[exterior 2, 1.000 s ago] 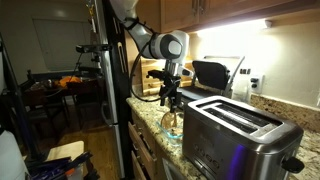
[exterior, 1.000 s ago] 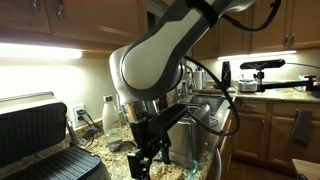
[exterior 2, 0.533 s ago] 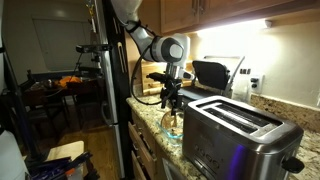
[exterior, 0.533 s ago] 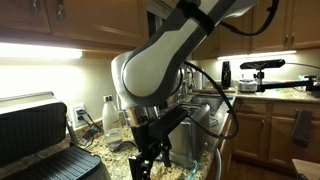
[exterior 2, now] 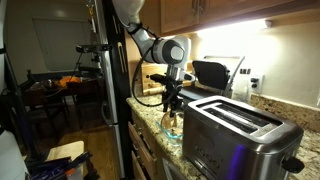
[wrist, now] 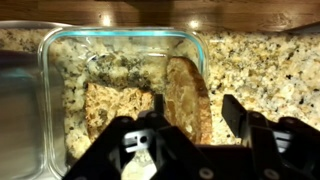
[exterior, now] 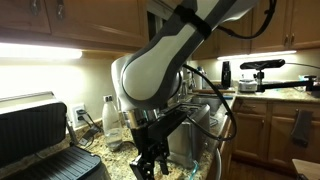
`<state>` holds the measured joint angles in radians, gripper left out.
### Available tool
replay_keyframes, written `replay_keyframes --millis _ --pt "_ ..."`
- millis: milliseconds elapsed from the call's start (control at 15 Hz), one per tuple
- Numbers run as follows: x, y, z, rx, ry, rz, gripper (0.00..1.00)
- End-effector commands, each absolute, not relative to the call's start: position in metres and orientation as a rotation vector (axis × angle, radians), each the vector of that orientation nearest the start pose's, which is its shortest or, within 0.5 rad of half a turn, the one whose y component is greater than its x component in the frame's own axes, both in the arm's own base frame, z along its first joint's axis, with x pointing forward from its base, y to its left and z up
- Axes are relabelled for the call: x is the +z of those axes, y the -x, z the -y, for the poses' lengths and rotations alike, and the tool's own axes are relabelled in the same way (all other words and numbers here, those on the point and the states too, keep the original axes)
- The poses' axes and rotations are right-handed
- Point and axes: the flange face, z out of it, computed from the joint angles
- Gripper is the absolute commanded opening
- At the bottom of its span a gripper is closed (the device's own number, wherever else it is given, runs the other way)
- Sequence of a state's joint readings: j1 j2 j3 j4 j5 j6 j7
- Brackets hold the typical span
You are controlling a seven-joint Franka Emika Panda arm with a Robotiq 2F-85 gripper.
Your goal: Take a slice of bread and put it in the toaster
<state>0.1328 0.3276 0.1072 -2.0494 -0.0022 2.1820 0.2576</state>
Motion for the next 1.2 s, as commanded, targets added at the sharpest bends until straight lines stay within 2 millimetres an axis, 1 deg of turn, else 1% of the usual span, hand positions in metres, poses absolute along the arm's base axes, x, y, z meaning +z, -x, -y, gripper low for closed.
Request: replay_keyframes --millis 0,200,267,333,467,533,733,1133 --pt "0.264 -0.558 -0.136 0.287 3.139 -0.069 0.33" --pt "0.265 -0.559 -0.137 0.285 3.14 -0.067 0.14" --pt "0.266 -0.56 -0.136 0.284 3.14 -0.067 0.11" --pt "0.266 -0.56 -0.136 0.282 3.14 -0.067 0.1" --pt "0.268 -0.562 -0.135 0.275 3.141 -0.071 0.05" --pt "0.269 -0.564 -0.133 0.27 3.141 -0.078 0.09" --pt "0.273 -0.564 -0.127 0.256 3.146 -0.099 0.09" --pt "0.296 -0.566 -0.11 0.176 3.158 -0.162 0.09"
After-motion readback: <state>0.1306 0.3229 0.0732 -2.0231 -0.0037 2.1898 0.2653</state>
